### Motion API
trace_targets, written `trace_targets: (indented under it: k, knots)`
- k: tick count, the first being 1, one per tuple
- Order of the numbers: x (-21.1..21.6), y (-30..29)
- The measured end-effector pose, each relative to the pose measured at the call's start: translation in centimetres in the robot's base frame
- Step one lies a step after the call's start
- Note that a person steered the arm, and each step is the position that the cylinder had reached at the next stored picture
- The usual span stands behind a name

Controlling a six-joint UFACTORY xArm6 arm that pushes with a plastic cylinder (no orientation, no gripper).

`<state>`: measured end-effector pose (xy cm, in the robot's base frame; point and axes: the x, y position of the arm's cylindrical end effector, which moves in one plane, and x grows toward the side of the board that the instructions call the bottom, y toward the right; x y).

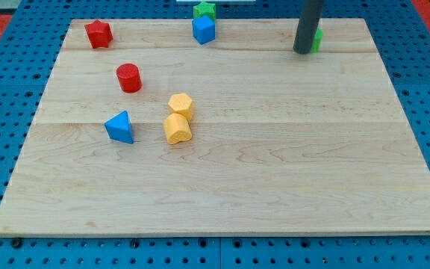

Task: Push the yellow blocks slightly down

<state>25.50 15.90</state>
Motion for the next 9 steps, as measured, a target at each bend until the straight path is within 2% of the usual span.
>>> trace_targets:
  k: [1,3,4,5,6,7,8,9]
  knots:
    - [-0.8,1.9]
    - [2.7,-2.1]
    - [3.1,-2.6]
    - [5.8,-2.3]
    - [6.4,-4.8]
    - [8.4,-10.7]
    - [9.5,-21.4]
    - [14.7,-23.7]
